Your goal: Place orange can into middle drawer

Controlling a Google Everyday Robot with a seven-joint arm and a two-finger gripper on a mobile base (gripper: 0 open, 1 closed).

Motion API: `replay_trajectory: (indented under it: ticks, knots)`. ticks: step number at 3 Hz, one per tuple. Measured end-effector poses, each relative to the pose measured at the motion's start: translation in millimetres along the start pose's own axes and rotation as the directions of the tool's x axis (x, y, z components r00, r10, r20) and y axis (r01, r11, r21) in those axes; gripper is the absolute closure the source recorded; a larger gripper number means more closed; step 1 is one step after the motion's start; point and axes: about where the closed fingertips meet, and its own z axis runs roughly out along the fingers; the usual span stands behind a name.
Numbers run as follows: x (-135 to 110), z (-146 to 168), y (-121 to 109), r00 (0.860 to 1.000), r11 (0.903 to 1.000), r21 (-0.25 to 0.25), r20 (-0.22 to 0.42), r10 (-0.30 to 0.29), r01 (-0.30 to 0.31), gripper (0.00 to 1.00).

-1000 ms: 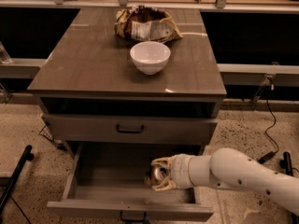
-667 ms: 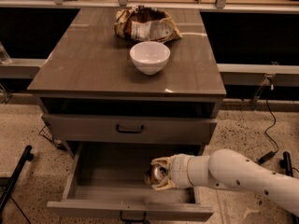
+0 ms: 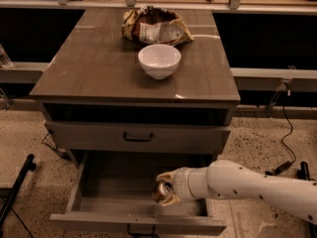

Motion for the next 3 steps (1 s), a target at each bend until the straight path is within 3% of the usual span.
replay_trajectory:
  ticks: [1, 3]
  knots:
    - [15, 26, 3, 0.999, 0.9993, -0.033, -0.049, -0.017, 0.015, 1.00]
    - [31, 64, 5, 0.996, 0.9951, -0.099, -0.093, -0.016, 0.007, 0.52]
